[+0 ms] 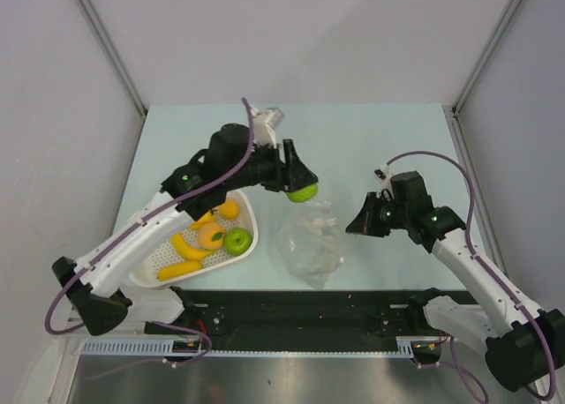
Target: Open the zip-top bag and remove the fake food
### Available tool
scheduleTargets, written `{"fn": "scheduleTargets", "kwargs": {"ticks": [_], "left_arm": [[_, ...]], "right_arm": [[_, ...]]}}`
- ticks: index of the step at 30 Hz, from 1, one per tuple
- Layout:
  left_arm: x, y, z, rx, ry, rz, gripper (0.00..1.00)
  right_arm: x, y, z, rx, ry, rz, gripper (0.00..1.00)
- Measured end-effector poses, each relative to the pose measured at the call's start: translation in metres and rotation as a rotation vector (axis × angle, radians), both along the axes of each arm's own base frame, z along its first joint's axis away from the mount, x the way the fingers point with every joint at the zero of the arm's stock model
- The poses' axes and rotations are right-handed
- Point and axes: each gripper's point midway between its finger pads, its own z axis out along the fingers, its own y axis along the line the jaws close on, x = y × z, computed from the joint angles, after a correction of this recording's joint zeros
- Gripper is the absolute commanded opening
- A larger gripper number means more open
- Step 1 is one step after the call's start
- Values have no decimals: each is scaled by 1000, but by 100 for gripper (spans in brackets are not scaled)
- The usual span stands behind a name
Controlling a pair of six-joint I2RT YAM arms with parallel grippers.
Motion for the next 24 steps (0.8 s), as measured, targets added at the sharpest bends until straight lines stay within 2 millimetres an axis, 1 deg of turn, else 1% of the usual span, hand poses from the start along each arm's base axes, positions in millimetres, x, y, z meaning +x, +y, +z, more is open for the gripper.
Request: {"fn": "scheduleTargets", "kwargs": {"ticks": [1, 2, 4, 5, 7, 8, 9, 10, 12, 14, 17, 19, 21, 24], "left_arm": [[11, 16, -2, 22, 4, 75, 0], [25, 37, -9, 54, 17, 166, 0], [50, 80, -33, 127, 68, 346, 0], [59, 102, -52, 175, 105, 428, 0], [72, 147, -98, 293, 196, 583, 0], [73, 166, -122, 357, 247, 640, 0], [72, 181, -141, 408, 289, 684, 0], [68, 204, -164, 483, 346, 744, 0], [58, 233, -189, 574, 421, 833, 0], [50, 261, -198, 642, 465, 938, 0], [43, 290, -200, 679, 488, 1080, 0], [35, 305, -203, 694, 513, 1153, 2], [27, 316, -210, 709, 540, 1198, 2], [15, 329, -230, 740, 596, 1228, 5]], "right_arm": [[6, -1, 6, -3, -17, -10, 0], [12, -3, 13, -5, -32, -21, 0], [23, -8, 25, -14, -65, -39, 0], [31, -12, 32, -24, -82, -53, 0], [42, -19, 42, -42, -112, -74, 0], [46, -23, 46, -55, -125, -83, 0], [51, -28, 49, -68, -135, -94, 0], [56, -32, 53, -81, -145, -103, 0], [65, -40, 59, -113, -156, -114, 0], [74, -46, 62, -147, -168, -122, 0], [89, -54, 64, -210, -178, -135, 0], [96, -60, 61, -255, -171, -147, 0], [103, -65, 57, -293, -163, -160, 0], [112, -69, 47, -335, -141, -168, 0]]}}
